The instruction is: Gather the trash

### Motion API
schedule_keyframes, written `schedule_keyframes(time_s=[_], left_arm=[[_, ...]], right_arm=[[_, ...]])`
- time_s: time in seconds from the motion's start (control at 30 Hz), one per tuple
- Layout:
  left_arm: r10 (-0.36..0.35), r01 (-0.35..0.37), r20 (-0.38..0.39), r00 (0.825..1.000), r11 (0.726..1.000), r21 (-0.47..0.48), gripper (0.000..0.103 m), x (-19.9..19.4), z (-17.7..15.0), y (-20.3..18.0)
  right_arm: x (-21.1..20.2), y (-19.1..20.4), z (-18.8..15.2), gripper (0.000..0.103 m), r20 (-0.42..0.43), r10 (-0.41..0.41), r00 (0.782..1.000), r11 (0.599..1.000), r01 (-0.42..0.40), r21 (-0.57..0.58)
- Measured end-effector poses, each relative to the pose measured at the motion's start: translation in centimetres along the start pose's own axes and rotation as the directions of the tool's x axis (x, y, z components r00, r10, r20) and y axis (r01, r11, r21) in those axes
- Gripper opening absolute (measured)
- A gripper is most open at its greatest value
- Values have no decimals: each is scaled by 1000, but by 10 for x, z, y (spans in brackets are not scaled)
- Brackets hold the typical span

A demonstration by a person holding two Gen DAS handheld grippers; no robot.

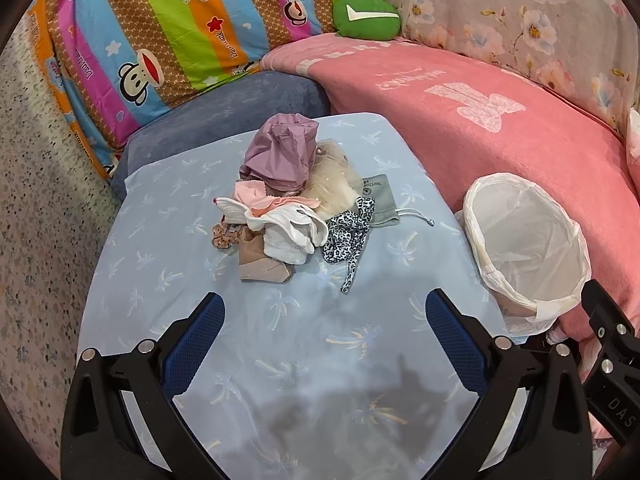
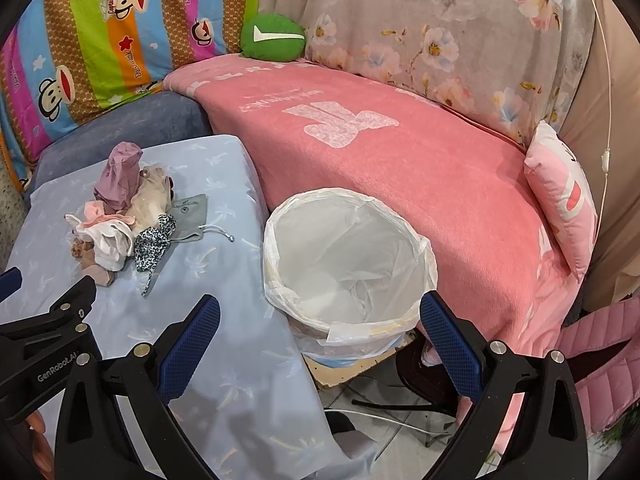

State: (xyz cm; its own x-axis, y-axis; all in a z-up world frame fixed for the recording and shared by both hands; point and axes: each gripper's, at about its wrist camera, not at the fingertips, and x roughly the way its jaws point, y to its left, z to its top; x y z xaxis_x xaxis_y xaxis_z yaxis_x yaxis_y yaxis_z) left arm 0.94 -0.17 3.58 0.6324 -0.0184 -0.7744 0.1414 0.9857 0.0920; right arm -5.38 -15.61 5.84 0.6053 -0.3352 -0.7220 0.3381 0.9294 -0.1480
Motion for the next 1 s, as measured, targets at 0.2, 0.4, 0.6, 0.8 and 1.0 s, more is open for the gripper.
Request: schedule_keyframes(time_s=[0.2, 0.4, 0.6, 0.8, 1.0], left_arm=[[-8, 8, -15, 1000, 1000, 1, 96, 2, 3, -4], [-7, 7, -30, 1000, 1000, 2, 96, 7, 3, -8], [-5, 5, -45, 999, 1000, 5, 96, 10, 4, -12], [-1, 2, -47, 999, 1000, 9, 96, 11, 5, -14], [-2, 2, -45, 999, 1000, 10, 96, 11, 5, -14]], right_arm=[[5, -4, 3, 96, -3, 0, 1000, 1000, 0, -2], [10, -6, 3, 96, -8, 1, 1000, 1000, -1, -2], [14, -7, 4, 96, -14, 0, 1000, 1000, 0, -2], [18, -9, 5, 96, -19, -1, 1000, 1000, 1, 5], [19, -9, 5, 96, -20, -2, 1000, 1000, 2, 5]])
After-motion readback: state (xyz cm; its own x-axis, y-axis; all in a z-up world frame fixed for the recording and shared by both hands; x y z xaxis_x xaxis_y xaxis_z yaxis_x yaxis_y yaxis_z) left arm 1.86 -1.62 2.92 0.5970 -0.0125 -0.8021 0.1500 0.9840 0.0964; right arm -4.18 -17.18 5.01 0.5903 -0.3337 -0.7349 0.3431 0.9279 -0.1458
